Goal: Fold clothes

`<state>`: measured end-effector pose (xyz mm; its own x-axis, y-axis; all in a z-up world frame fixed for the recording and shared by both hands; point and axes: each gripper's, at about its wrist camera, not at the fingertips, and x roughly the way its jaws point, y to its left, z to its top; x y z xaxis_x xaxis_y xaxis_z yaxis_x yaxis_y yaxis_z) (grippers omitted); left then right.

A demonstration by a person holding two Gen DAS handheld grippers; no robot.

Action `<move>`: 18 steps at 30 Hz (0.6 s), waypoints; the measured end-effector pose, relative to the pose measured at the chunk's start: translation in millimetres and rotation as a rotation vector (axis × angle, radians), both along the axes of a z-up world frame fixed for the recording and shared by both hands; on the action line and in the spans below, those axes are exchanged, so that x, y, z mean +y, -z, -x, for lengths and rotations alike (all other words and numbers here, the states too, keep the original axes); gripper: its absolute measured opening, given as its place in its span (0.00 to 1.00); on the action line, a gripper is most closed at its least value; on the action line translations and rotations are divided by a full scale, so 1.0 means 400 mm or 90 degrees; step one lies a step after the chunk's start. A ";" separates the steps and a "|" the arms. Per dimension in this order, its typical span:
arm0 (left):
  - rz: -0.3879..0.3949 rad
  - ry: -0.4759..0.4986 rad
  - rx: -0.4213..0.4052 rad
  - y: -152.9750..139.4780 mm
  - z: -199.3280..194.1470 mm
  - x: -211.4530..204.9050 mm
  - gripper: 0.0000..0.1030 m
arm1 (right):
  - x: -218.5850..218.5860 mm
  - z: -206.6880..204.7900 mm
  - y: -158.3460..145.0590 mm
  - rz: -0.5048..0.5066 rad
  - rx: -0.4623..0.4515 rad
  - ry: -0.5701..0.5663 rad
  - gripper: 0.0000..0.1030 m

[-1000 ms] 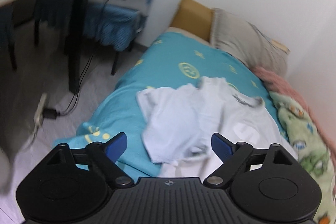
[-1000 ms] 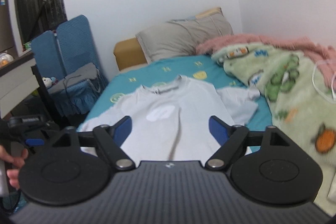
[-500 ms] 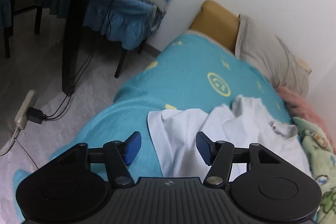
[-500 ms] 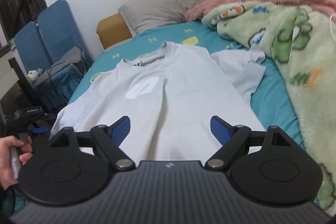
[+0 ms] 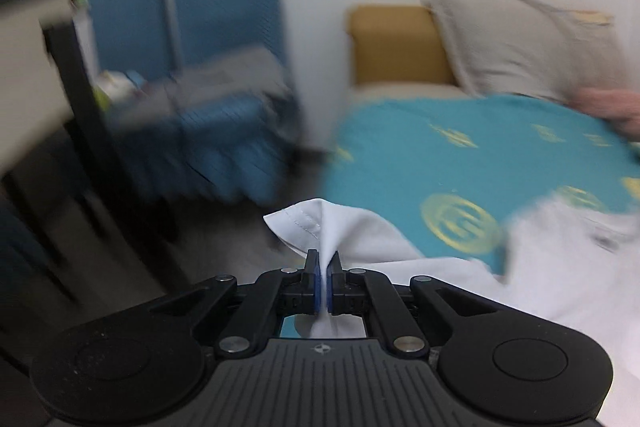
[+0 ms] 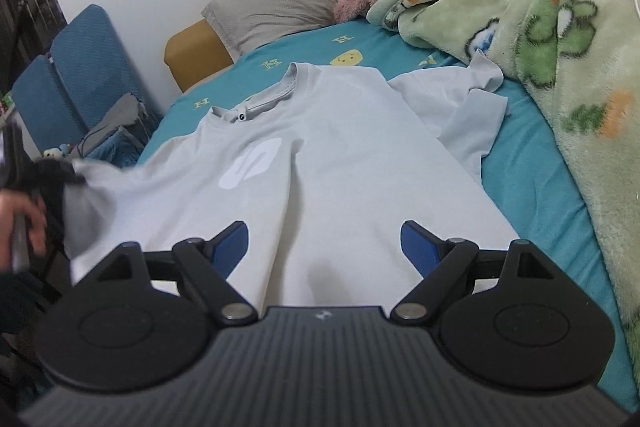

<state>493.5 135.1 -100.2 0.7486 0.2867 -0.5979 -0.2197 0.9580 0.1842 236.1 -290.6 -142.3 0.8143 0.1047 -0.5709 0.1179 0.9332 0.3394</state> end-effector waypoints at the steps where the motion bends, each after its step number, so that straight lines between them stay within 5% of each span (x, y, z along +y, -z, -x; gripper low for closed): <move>1: -0.021 -0.020 0.005 0.006 -0.020 0.005 0.03 | -0.001 -0.006 0.003 0.007 0.000 0.002 0.82; 4: -0.007 -0.036 0.028 0.051 -0.054 0.008 0.04 | -0.003 -0.022 0.009 0.024 -0.003 0.006 0.82; 6: 0.008 -0.011 0.025 0.068 -0.034 -0.004 0.13 | -0.003 -0.029 0.010 0.033 -0.009 0.004 0.82; 8: 0.023 0.002 0.034 0.079 -0.009 -0.021 0.44 | -0.003 -0.034 0.009 0.041 -0.015 0.001 0.82; 10: 0.039 -0.009 0.048 0.081 0.036 -0.043 0.58 | 0.004 -0.036 0.005 0.052 -0.022 -0.007 0.82; 13: 0.111 0.007 0.031 0.054 0.150 -0.075 0.60 | 0.016 -0.029 -0.004 0.072 -0.040 -0.016 0.82; 18: 0.158 0.030 -0.005 -0.036 0.399 -0.168 0.72 | 0.036 -0.007 -0.031 0.099 -0.061 -0.019 0.82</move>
<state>333.9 68.1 -85.8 0.7627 0.0969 -0.6395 -0.1742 0.9829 -0.0589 238.8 -276.1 -129.8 0.8633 0.0467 -0.5026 0.0628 0.9780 0.1989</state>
